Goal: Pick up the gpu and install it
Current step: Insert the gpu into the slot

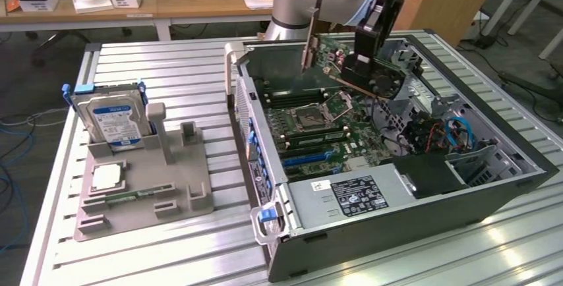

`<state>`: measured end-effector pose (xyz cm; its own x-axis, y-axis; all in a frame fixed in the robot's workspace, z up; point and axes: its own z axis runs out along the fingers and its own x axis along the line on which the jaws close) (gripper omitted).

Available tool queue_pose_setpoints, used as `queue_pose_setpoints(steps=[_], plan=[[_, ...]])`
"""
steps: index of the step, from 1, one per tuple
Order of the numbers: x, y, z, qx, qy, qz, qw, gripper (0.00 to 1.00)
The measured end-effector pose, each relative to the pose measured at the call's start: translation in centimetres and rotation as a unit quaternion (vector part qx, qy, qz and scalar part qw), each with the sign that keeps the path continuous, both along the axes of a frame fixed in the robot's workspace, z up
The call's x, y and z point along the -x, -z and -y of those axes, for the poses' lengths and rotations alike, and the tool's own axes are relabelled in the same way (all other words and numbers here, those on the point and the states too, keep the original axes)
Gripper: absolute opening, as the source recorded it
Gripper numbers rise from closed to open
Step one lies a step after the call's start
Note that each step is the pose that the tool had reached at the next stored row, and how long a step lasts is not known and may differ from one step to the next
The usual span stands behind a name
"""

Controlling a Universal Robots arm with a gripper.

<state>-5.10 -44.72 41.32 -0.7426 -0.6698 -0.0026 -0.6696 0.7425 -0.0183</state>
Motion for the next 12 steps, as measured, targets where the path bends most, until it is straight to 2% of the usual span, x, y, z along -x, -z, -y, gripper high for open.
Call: queue_pose_setpoints(steps=[12], plan=[[0.0, 0.02, 0.18, 0.0, -0.026, 0.0, 0.9997, 0.26]])
